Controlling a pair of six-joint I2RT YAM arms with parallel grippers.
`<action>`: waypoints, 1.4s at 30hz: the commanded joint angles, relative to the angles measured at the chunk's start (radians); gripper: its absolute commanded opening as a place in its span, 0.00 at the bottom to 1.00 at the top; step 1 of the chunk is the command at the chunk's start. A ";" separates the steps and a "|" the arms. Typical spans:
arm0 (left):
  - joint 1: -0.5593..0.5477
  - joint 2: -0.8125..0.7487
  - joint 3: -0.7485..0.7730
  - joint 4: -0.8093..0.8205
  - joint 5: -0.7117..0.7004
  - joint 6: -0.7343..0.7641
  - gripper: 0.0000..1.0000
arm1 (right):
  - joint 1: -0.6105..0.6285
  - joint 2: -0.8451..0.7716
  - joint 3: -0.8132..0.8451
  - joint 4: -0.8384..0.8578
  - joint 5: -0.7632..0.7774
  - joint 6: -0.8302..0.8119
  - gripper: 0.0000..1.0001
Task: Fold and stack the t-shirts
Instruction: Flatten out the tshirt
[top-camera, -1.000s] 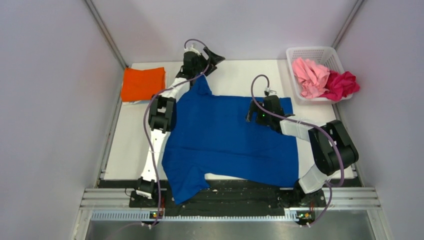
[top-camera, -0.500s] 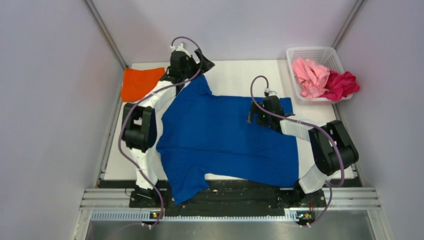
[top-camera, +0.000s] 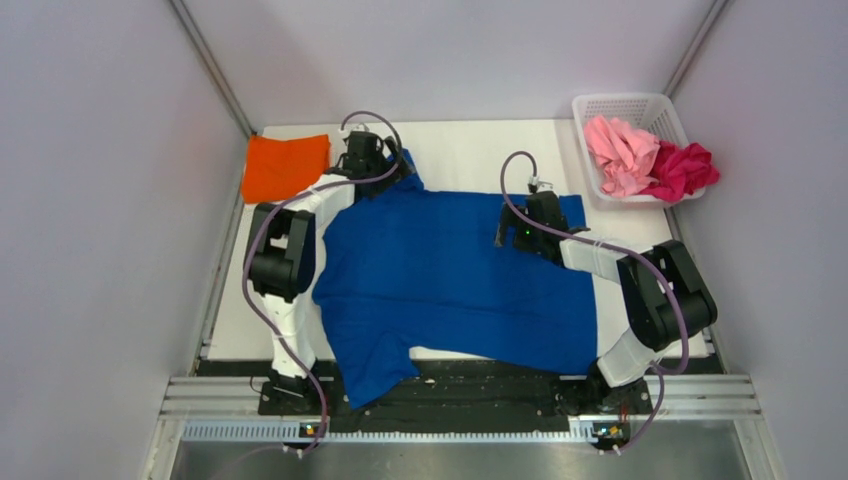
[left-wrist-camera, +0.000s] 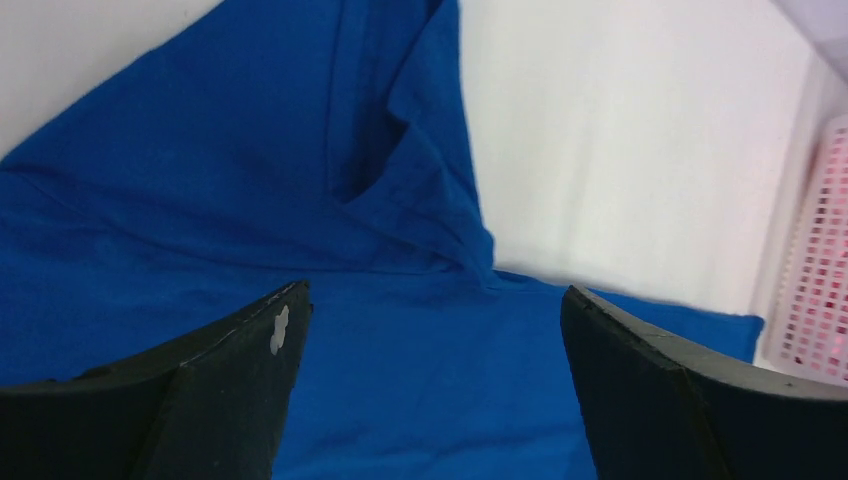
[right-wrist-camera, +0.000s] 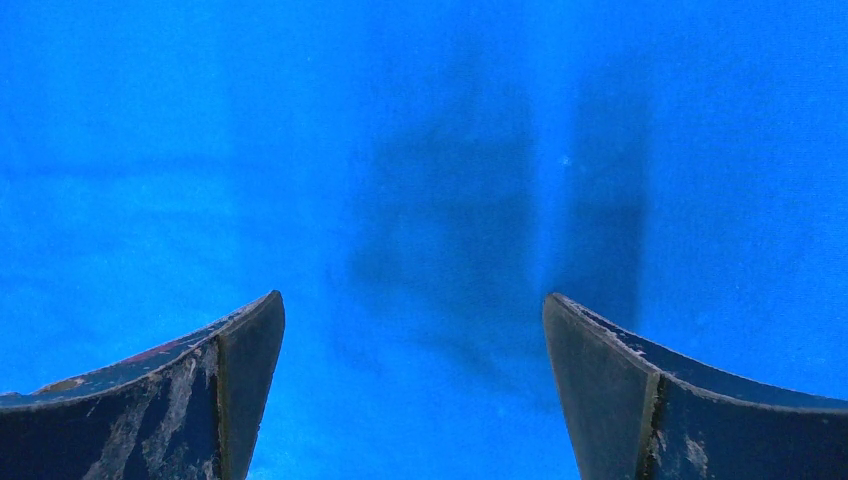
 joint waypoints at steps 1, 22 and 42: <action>0.000 0.067 0.068 0.017 -0.010 -0.039 0.99 | -0.003 -0.013 0.032 0.000 0.010 -0.009 0.99; -0.019 0.255 0.161 0.228 0.120 -0.172 0.98 | -0.004 0.022 0.048 -0.011 0.021 -0.013 0.99; -0.066 0.666 0.816 0.274 0.196 -0.259 0.99 | -0.004 0.018 0.049 -0.023 0.023 -0.017 0.99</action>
